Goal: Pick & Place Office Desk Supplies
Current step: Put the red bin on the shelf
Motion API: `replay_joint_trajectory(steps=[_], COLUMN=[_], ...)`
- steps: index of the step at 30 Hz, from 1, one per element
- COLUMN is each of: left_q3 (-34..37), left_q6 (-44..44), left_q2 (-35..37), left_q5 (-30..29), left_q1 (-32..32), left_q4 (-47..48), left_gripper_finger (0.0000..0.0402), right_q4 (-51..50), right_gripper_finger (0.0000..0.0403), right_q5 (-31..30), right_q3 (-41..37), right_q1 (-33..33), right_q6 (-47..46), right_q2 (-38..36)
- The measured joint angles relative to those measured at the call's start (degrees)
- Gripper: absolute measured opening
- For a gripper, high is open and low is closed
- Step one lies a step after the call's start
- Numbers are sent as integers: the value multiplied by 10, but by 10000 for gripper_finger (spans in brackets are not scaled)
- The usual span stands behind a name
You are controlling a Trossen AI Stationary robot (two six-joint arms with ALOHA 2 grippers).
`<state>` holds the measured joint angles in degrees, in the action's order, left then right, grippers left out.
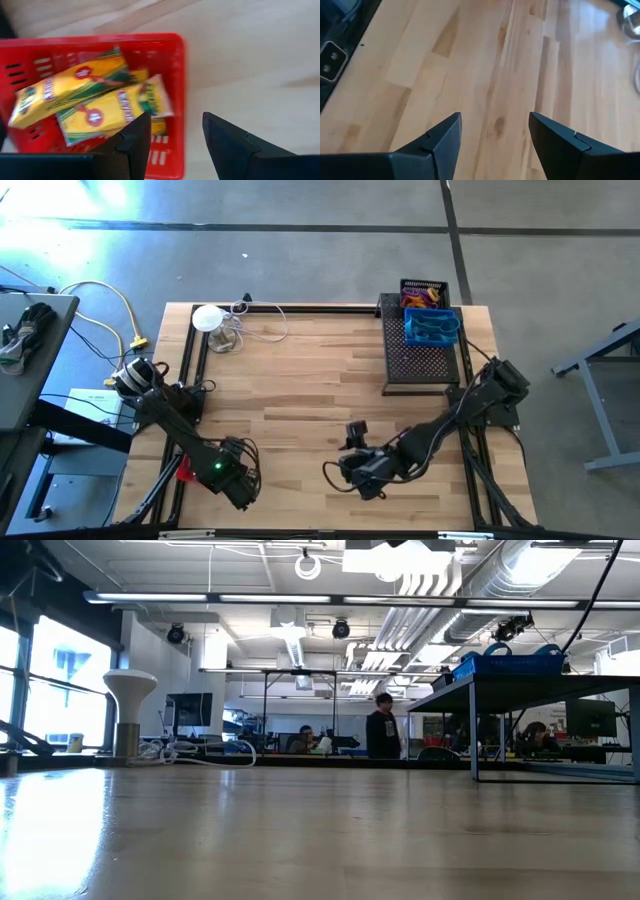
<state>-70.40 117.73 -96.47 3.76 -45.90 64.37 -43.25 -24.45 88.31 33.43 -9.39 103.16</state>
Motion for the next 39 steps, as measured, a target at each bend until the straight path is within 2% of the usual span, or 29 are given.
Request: replay_joint_trajectory(steps=[3, 12, 18, 25, 30, 33, 39], left_q3=[19, 52, 64, 63, 53, 32, -37], left_q6=[10, -46, -76, -185, -254, -339, -497], left_q2=[0, 0, -16, -44, -42, -42, -42], left_q5=[26, 17, 33, 73, 77, 74, 6], left_q1=[1, 4, 3, 10, 23, 35, 53], left_q4=[3, -72, -75, -94, -89, -72, 20], left_gripper_finger=[169, 167, 118, 11, 3, 2, 1], right_q4=[1, 1, 2, 2, 2, 2, 2], right_gripper_finger=[220, 220, 220, 220, 220, 220, 220], right_q5=[6, 6, 7, 6, 6, 4, -4], right_q3=[0, 0, 0, 0, 0, 0, 0], right_q1=[12, 54, 82, 113, 135, 148, 167], right_q6=[-28, -111, -150, -185, -224, -241, -285], right_q2=[0, 0, 0, 0, 0, 0, 0])
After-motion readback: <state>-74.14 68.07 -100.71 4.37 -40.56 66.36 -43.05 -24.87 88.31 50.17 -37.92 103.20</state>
